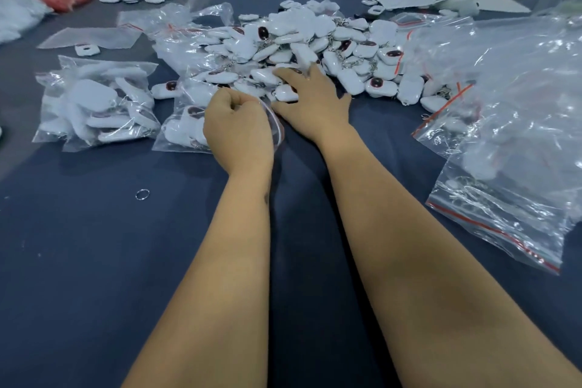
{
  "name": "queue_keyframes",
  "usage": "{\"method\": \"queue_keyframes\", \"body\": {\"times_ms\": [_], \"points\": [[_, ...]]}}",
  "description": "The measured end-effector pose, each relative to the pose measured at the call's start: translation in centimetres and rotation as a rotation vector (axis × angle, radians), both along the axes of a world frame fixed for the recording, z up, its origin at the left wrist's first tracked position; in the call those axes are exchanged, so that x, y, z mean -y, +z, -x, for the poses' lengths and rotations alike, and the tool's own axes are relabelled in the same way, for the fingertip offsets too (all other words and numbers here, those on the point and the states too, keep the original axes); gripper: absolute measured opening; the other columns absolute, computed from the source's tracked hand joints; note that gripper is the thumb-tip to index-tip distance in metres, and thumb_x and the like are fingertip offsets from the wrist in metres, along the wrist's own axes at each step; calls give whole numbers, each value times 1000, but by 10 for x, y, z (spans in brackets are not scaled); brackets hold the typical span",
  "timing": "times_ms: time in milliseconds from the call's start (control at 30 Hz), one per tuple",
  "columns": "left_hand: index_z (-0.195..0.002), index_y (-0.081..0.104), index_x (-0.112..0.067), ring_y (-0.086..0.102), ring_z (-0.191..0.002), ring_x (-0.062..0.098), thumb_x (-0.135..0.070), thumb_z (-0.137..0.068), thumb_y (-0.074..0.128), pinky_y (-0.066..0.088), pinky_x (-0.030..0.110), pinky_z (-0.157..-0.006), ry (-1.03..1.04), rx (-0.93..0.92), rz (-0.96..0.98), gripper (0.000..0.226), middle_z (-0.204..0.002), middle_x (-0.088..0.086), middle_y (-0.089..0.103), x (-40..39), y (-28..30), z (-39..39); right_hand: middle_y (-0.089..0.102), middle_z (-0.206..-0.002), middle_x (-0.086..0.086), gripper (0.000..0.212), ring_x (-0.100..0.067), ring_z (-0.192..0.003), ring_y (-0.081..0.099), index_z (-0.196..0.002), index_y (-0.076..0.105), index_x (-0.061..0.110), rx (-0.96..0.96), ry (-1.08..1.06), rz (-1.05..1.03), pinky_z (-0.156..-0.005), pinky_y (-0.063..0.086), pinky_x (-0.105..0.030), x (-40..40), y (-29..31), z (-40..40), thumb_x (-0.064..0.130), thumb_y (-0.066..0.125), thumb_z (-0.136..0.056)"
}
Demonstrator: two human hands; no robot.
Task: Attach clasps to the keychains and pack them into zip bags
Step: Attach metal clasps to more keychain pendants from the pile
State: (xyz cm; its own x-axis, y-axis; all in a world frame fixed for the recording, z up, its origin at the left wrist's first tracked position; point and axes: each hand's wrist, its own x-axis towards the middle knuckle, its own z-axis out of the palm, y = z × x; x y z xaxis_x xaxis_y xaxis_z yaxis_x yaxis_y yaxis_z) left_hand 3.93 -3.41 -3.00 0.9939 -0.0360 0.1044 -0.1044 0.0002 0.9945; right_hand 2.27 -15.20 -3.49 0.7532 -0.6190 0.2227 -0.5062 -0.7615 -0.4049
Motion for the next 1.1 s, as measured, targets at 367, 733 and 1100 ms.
{"method": "queue_keyframes", "body": {"times_ms": [367,733,1100], "points": [[-81,65,-31,58,-74,19,-9,-80,52,50,33,-71,-489,330,-475,25,-70,-11,58,1,-8,13,60,-121,-1,43,-28,-121,45,-140,45,32,116,-154,-28,-105,26,-42,-16,-5,73,28,45,-97],[-88,76,-32,55,-77,11,-6,-82,45,41,23,-65,-564,272,-408,41,-84,-9,68,0,-6,19,57,-115,4,27,-3,-92,51,-115,71,26,593,-158,-269,-68,36,-6,-31,-2,93,17,56,-95],[-63,68,-25,56,-66,12,-26,-75,62,49,33,-73,-596,99,-244,13,-61,-10,61,13,-6,11,67,-111,0,37,-14,-90,64,-105,67,14,762,-82,-712,-70,51,-19,-36,0,82,-11,55,-81]]}}
